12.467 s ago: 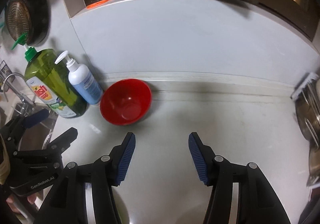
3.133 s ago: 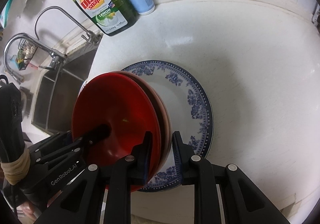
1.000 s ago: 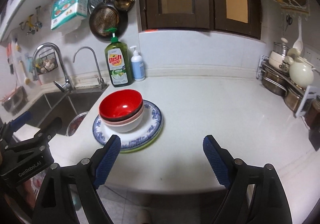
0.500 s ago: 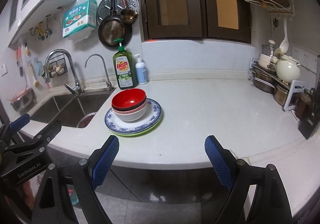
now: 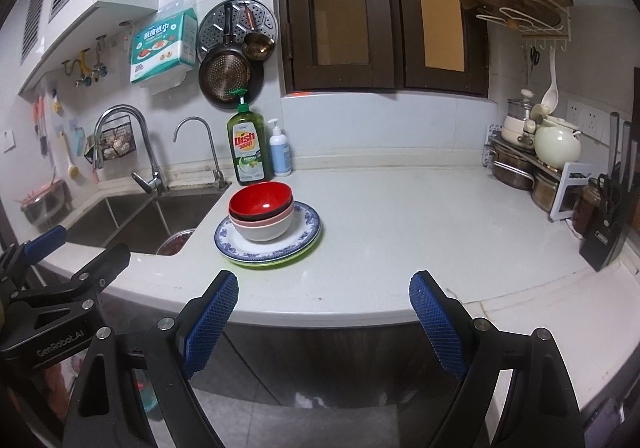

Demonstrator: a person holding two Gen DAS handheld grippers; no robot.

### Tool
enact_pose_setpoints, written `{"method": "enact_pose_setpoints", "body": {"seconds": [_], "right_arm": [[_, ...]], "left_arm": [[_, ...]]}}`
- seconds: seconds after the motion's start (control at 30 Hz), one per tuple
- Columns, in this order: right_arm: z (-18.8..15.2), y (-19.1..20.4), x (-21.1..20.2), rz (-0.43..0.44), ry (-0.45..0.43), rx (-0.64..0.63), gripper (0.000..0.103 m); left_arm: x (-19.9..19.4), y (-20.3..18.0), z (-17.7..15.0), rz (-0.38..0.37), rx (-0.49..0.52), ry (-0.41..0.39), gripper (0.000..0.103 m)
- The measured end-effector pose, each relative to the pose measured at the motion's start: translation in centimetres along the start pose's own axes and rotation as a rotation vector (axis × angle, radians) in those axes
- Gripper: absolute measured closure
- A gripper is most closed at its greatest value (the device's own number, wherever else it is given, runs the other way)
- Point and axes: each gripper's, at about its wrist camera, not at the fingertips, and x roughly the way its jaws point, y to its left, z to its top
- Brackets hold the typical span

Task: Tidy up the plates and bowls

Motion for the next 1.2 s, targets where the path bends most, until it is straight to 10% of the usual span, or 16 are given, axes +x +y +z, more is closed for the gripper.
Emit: {"method": "enact_pose_setpoints", "body": {"seconds": [1.2], "right_arm": [[-0.6, 0.0, -2.6, -0.026, -0.034, 0.015, 0.015]], "left_arm": [[-2.0, -0.9, 0.3, -0.003, 0.014, -0.026, 0.0]]}}
